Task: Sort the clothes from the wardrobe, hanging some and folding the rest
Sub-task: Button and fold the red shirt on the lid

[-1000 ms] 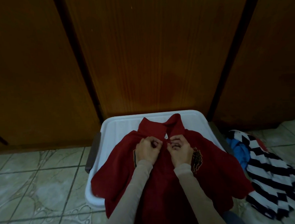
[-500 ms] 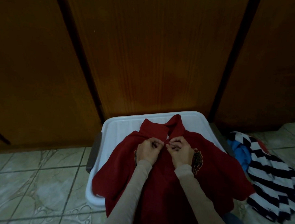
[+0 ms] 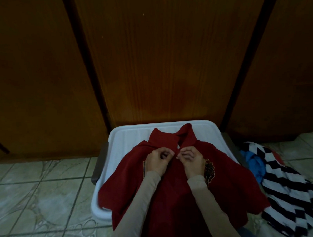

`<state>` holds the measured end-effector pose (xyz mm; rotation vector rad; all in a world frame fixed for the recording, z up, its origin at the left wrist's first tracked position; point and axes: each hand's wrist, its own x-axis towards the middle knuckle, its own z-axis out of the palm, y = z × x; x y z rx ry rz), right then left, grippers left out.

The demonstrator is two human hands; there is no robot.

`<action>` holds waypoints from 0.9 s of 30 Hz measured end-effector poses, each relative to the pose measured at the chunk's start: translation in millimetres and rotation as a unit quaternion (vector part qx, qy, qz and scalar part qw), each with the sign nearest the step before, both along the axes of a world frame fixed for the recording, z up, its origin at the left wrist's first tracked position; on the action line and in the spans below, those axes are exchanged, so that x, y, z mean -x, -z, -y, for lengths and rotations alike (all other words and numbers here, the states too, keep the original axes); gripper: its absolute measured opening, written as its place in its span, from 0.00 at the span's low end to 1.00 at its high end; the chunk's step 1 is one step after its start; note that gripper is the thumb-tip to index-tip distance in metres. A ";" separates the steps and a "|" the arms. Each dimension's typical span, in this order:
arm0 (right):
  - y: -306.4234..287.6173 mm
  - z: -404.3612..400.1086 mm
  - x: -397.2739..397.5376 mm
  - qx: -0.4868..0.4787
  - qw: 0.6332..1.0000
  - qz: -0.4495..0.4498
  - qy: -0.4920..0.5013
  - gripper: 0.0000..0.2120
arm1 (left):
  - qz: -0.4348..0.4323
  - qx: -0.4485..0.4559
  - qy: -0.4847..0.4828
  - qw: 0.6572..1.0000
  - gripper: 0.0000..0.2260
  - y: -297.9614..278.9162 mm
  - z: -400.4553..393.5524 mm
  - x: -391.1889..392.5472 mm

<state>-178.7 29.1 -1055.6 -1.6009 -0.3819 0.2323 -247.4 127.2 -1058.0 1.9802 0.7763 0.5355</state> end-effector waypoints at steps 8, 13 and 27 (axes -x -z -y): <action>-1.9 0.5 -1.3 -0.008 1.000 -0.007 0.007 0.16 | 0.024 0.030 0.026 0.999 0.02 1.3 -1.8 -1.4; -1.4 1.4 -0.8 -0.019 1.000 -0.018 0.004 0.15 | 0.050 0.050 0.025 0.997 0.05 1.8 -1.8 0.1; 2.9 -0.7 0.4 0.020 0.999 0.025 -0.009 0.15 | -0.030 -0.003 -0.022 0.999 0.04 -0.5 0.6 -1.9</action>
